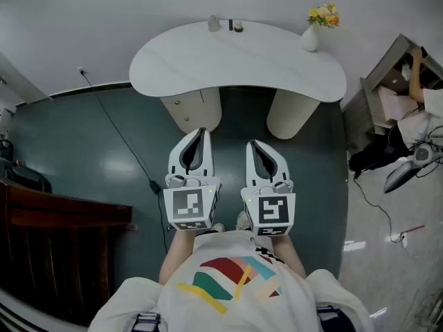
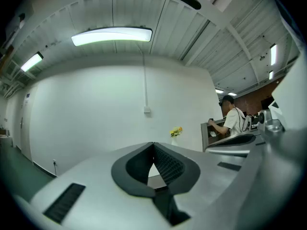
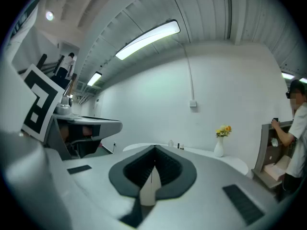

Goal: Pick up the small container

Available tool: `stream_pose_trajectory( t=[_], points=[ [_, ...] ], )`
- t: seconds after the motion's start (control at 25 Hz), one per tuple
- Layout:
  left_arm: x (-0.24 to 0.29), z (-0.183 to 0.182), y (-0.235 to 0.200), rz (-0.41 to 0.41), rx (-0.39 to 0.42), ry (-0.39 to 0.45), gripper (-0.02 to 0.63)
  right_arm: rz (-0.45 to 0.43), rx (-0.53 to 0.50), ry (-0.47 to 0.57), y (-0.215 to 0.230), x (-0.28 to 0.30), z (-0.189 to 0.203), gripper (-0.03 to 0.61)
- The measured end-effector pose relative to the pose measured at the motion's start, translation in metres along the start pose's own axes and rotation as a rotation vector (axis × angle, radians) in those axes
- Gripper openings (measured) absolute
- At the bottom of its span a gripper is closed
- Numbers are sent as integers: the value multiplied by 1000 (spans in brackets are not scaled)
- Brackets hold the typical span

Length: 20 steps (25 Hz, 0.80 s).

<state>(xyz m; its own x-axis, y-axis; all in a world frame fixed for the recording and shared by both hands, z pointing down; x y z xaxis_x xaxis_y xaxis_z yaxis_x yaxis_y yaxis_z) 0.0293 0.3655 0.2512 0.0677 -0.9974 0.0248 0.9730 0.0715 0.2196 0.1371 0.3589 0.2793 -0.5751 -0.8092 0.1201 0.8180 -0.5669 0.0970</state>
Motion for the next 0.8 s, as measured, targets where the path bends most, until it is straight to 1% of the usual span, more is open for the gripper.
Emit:
stream_pose_trajectory(
  t=[0.48,0.56,0.72,0.8],
  points=[
    [2,-4,11,-18,10,6,18,-12,-44,-15,12,-5,3,11],
    [5,-6,13,-24,12,10,18,-24,-36,-2,15,-5,1,11],
    [9,-8,19,-26,10,20,18,-42,13,40,24,-10,-5,11],
    [12,-10,23,-22,10,29,18,-37,8,48,29,-11,-7,11]
  ],
)
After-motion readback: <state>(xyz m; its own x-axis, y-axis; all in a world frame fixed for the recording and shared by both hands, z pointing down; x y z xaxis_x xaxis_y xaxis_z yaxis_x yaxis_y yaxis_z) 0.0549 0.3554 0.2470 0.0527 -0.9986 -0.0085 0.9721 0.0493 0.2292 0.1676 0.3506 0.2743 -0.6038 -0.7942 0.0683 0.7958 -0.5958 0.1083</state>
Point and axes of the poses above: the fingertips, and each gripper's own axes: x forward along the fingers, y to its right, z out of its underside, the point moved 1 cm from there along -x, backward along the fingers, and after that the axes turned 8 degrees about x, right-handed, at the moved point
